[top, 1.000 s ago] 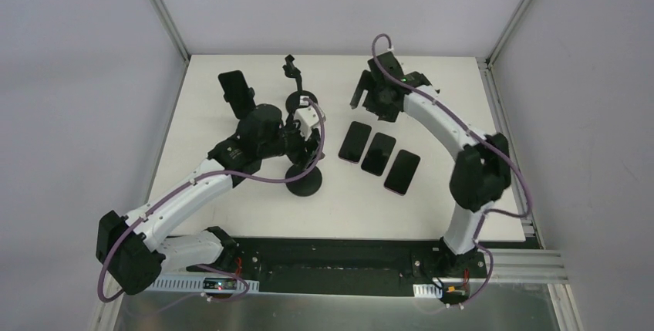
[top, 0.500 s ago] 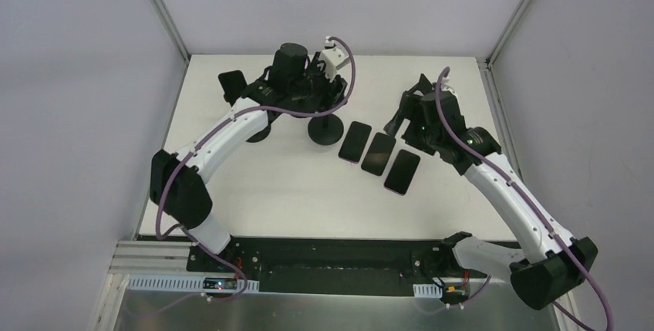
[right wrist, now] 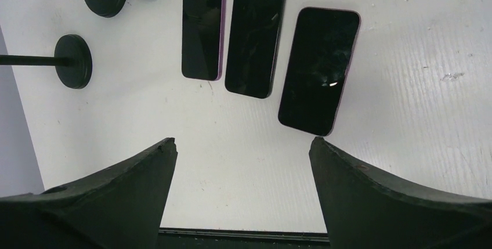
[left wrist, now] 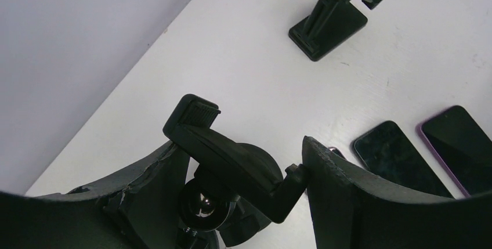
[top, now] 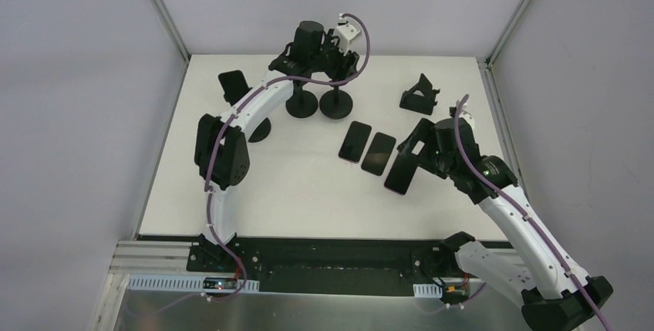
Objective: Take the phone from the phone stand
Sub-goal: Place the phone stand at the center of the board.
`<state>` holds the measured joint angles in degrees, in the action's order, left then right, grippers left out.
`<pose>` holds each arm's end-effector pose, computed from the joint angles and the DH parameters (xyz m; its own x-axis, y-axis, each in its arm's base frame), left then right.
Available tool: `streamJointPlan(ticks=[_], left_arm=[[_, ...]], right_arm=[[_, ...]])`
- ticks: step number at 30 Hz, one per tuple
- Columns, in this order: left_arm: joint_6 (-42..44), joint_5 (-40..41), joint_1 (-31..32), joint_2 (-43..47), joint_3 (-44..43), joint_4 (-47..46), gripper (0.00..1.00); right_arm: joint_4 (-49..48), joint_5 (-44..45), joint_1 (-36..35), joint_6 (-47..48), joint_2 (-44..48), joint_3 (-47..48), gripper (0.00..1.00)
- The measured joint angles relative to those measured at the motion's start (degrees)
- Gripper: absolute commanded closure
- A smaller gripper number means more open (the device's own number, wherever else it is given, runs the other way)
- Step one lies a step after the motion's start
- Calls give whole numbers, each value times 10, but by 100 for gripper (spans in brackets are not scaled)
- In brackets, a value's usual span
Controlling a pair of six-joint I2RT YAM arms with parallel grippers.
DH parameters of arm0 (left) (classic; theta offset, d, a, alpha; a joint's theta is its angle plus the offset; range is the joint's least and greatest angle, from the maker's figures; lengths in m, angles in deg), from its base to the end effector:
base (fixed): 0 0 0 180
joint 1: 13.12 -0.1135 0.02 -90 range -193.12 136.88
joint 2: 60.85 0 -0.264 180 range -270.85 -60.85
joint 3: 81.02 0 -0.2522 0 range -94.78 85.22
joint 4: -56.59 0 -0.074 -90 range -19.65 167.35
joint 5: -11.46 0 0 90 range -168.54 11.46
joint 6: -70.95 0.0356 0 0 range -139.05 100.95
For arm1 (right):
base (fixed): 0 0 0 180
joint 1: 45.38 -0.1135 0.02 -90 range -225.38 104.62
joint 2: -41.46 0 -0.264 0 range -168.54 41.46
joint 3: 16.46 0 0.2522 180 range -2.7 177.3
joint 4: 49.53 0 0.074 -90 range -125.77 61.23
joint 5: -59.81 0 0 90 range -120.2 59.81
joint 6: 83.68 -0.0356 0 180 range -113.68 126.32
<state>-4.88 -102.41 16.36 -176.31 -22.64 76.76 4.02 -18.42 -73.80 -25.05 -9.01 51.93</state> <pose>0.4174 -0.2525 0.3531 -0.0105 0.2631 -0.9647 0.8193 0.5553 0.1425 0.1621 0.0795 0.3313 -0.6041 0.2526 -0.7558 -0.0066 0.9468 0.3217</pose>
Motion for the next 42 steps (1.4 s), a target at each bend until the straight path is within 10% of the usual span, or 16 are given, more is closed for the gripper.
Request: streamJointPlan(ticks=[6, 20, 26, 42], left_arm=[[-9, 0, -7, -53, -62, -13, 99], [-37, 0, -11, -105, -82, -38, 42], [-44, 5, -11, -104, -67, -65, 3], [-90, 125, -11, 73, -19, -47, 1]], right_arm=[[14, 1, 0, -9, 15, -9, 12], [29, 9, 0, -7, 21, -10, 12], [30, 8, 0, -5, 16, -10, 12], [35, -9, 0, 10, 16, -9, 12]])
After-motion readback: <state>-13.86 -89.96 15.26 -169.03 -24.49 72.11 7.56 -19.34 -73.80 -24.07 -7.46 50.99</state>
